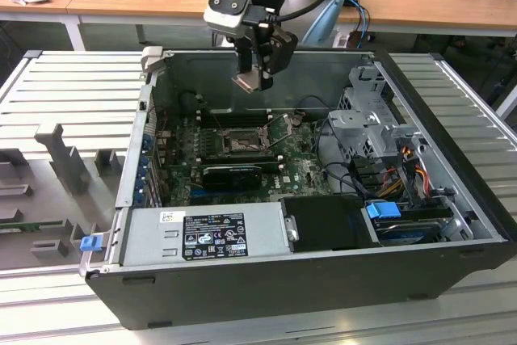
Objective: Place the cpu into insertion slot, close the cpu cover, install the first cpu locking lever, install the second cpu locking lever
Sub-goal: 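Place the cpu into insertion slot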
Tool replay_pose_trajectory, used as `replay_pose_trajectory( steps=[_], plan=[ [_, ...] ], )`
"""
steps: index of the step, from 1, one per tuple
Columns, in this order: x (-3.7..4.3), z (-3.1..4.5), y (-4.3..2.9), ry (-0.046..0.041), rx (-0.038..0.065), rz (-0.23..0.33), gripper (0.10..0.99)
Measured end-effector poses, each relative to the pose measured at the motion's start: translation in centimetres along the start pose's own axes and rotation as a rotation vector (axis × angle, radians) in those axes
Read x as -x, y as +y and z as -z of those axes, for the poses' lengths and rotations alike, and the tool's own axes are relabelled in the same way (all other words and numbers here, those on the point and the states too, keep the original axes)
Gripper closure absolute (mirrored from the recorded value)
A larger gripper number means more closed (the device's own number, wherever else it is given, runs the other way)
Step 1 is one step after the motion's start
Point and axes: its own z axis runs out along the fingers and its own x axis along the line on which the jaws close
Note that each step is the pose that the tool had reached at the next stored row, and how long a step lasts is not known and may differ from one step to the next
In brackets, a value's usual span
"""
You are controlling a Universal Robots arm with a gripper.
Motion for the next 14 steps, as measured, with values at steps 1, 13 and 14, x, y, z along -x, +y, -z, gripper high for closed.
replay_pose_trajectory(
  steps=[1,13,14],
  plan=[
    [0.00,0.00,0.00,-0.0013,0.000,-0.014,0.561],
    [0.00,-0.08,-0.01,-0.0194,0.004,-0.223,0.561],
    [0.00,-0.08,-0.01,-0.0205,0.004,-0.236,0.561]
  ],
)
